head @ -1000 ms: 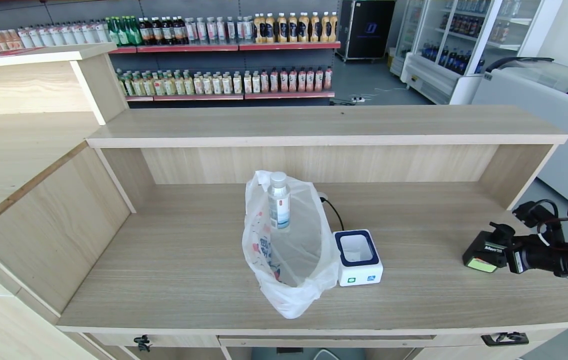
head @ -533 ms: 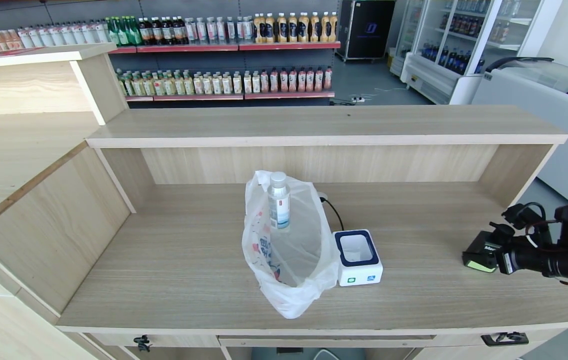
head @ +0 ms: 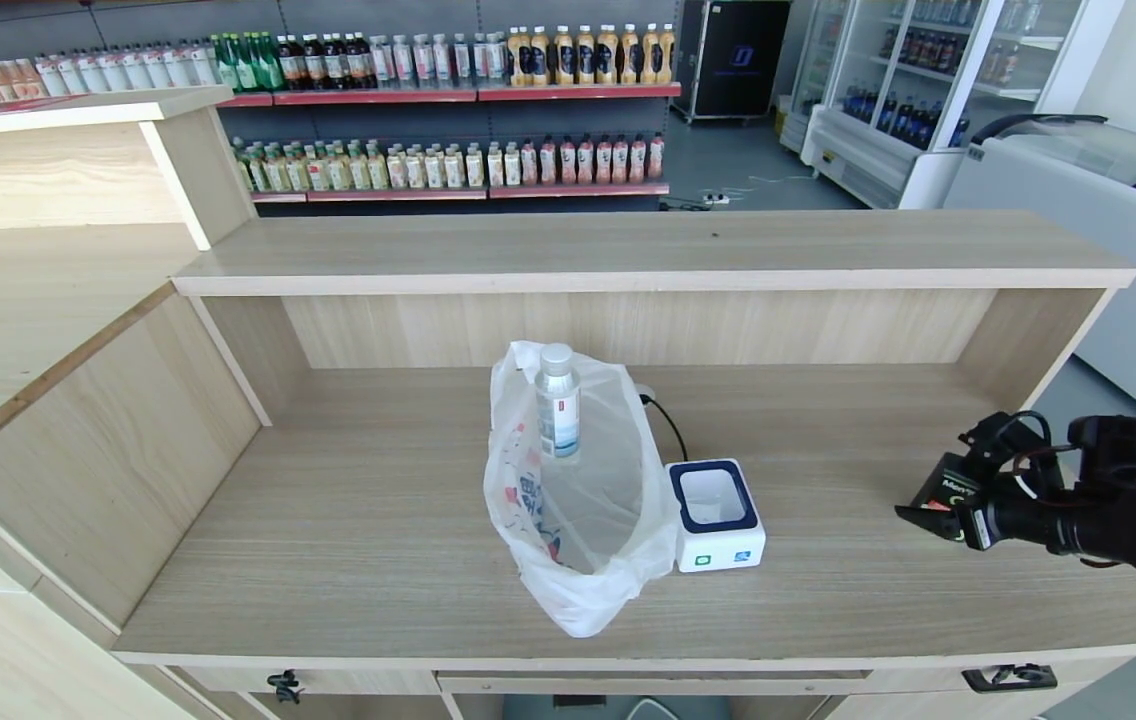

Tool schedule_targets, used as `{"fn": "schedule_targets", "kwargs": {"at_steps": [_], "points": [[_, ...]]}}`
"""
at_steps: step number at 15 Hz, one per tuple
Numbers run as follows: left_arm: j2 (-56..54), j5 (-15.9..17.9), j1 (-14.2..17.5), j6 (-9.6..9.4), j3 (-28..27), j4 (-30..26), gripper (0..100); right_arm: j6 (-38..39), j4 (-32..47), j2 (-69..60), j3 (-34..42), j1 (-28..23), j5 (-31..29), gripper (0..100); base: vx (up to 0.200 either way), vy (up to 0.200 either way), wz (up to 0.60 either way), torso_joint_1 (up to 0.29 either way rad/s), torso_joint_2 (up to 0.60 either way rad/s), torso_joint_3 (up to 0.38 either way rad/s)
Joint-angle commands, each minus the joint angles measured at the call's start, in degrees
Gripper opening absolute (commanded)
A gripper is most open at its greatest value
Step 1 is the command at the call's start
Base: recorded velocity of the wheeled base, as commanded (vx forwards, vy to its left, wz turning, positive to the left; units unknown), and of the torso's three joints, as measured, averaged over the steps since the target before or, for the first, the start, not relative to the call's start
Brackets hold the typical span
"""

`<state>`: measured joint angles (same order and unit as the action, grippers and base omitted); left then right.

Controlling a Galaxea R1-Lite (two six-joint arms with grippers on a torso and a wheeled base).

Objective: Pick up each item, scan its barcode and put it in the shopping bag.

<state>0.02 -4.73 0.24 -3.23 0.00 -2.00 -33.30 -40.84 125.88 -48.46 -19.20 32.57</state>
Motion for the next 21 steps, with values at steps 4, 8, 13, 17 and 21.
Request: {"fn": "schedule_targets", "kwargs": {"at_steps": [4,8,13,17,21], "points": [[0.0,0.0,0.0,-0.02,0.0,0.0,100,0.0,-1.9,0.2,0.1,0.9,0.0,0,0.0,0.0,0.0,0.0,0.0,0.0],[0.0,0.0,0.0,-0.02,0.0,0.0,100,-0.4,-7.4,-2.6,0.3,1.9,-0.3,0,0.0,0.0,0.0,0.0,0.0,0.0],[0.0,0.0,0.0,-0.02,0.0,0.0,100,-10.9,-8.9,-28.2,10.8,8.5,-0.9,0,0.0,0.0,0.0,0.0,0.0,0.0],[0.0,0.0,0.0,-0.02,0.0,0.0,100,-28.1,-6.7,-45.2,14.4,19.8,-1.3,0,0.0,0.0,0.0,0.0,0.0,0.0],[0.0,0.0,0.0,-0.02,0.0,0.0,100,-66.5,-6.4,-53.8,17.1,29.4,-0.6,0,0.0,0.0,0.0,0.0,0.0,0.0]]}}
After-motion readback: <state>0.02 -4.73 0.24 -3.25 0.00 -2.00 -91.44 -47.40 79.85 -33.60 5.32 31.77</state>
